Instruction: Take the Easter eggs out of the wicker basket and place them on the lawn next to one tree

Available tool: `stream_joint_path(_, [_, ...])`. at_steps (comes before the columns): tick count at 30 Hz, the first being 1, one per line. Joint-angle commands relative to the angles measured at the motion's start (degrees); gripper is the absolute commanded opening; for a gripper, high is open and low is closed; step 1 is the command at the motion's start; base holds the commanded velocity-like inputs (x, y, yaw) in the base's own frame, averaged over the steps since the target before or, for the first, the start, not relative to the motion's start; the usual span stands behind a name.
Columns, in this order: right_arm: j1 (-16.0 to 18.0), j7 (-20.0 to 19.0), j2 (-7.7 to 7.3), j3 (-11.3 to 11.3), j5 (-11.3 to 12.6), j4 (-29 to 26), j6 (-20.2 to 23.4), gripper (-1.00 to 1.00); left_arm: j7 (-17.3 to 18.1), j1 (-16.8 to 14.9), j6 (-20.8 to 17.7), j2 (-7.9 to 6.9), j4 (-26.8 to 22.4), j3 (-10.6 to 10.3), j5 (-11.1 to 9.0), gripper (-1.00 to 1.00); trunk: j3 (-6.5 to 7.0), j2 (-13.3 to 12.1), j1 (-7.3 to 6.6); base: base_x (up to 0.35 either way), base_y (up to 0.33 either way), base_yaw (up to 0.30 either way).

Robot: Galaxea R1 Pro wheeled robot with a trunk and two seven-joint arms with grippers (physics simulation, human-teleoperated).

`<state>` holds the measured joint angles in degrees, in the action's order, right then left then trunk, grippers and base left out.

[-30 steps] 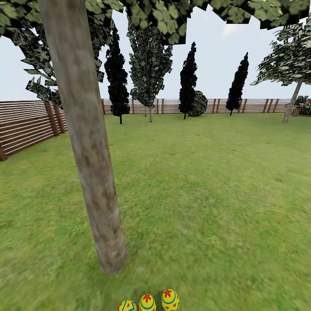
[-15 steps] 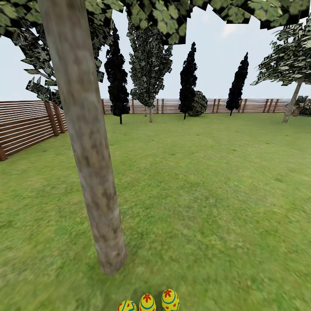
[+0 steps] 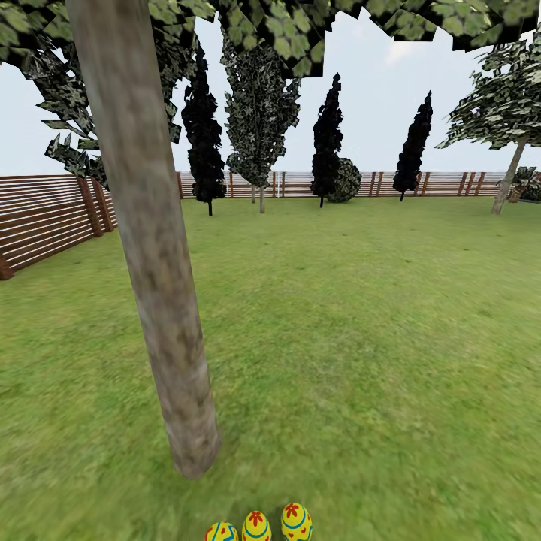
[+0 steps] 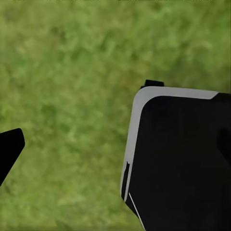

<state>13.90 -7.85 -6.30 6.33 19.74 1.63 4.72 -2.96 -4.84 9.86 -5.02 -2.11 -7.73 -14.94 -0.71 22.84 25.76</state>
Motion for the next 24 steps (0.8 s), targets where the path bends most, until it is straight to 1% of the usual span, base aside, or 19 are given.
stream_joint_path(1, [0.07, -0.23, -0.03, 0.44, 0.07, 0.13, 0.08, 1.0, -0.15, -0.01, 0.19, 0.08, 0.0, -0.51, -0.43, 1.0, -0.07, 0.08, 0.03, 0.0, 0.0, 0.0])
stream_joint_path(10, [0.07, -0.23, -0.03, 0.45, 0.07, 0.13, 0.1, 1.0, -0.13, -0.06, 0.24, 0.25, -0.15, -0.44, -0.51, 1.0, -0.07, 0.08, 0.03, 0.0, 0.0, 0.0])
stream_joint_path(16, [0.07, -0.23, -0.03, 0.44, 0.08, 0.13, 0.07, 1.0, -0.12, -0.08, 0.31, 0.55, -0.31, -0.03, -0.66, 1.0, -0.07, 0.08, 0.03, 0.0, 0.0, 0.0])
stream_joint_path(24, [0.07, -0.23, -0.03, 0.46, 0.09, 0.13, 0.08, 1.0, -0.12, -0.08, 0.33, 0.45, -0.27, 0.0, -0.56, 1.0, -0.07, 0.08, 0.03, 0.0, 0.0, 0.0])
